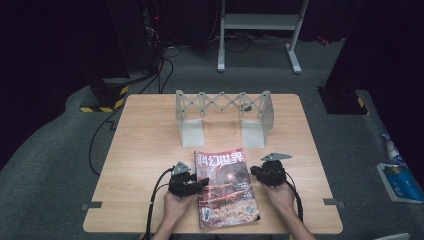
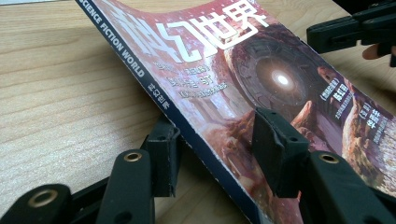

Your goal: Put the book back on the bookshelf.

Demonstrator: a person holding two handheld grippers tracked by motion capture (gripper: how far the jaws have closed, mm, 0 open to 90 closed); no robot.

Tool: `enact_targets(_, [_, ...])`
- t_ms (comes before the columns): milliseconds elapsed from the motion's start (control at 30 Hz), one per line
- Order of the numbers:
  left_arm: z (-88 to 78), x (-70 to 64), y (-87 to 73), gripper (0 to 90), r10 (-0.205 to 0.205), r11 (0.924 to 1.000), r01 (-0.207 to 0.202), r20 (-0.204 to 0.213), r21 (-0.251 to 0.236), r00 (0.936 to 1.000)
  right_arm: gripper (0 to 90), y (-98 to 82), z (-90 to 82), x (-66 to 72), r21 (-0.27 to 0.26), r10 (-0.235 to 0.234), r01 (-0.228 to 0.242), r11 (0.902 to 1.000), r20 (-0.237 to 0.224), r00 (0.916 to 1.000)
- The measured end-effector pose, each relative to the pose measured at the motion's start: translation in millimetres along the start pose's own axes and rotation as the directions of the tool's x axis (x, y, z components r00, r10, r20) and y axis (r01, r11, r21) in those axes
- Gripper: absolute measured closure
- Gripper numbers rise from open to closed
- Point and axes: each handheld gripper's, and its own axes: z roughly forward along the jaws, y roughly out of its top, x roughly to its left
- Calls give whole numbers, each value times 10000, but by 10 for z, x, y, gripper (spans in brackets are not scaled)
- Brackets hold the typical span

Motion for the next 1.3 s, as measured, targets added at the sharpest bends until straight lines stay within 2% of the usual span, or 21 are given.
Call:
enact_targets(133, [1, 2, 1, 533, -43, 10000, 43, 6, 10, 10000, 893, -9, 43, 29, 64, -160, 160, 9999, 52, 9999])
enact_targets(267, [5, 3, 0, 531, -131, 9999, 131, 67, -34, 9999, 896, -11, 65, 71, -20, -317, 316, 9995, -87, 9995])
enact_targets(333, [3, 10, 2, 513, -178, 9998, 178, 192, -6, 9997, 896, -7, 70, 96, 3, -432, 432, 9991, 2, 9991])
enact_targets(400, [4, 11, 3, 503, -149, 9999, 149, 203, -8, 9997, 897, -9, 71, 88, -19, -248, 248, 9997, -111, 9996])
enact_targets(500, [6, 16, 5, 482, -198, 9998, 198, 335, 4, 9992, 897, -12, 73, 85, -42, -246, 246, 9997, -147, 9996])
enact_targets(800, [-1, 65, 27, 393, -650, 9979, 641, 878, 123, 9940, 898, -7, 96, 112, -197, -613, 604, 9980, -467, 9970])
enact_targets(933, [1, 71, 39, 377, -662, 9977, 643, 969, 229, 9931, 897, 9, 113, 124, -226, -644, 632, 9977, -567, 9963])
enact_targets(1100, [51, 48, 71, 368, -771, 9966, 724, 1303, 404, 9885, 897, 53, 129, 171, -280, -1009, 992, 9947, -695, 9925])
enact_targets(1167, [61, 49, 78, 368, -806, 9963, 760, 1289, 402, 9884, 897, 63, 144, 192, -335, -1179, 1158, 9927, -673, 9907])
enact_targets(1300, [51, 70, 86, 368, -877, 9956, 828, 1268, 437, 9880, 897, 67, 157, 194, -286, -1209, 1191, 9925, -724, 9900])
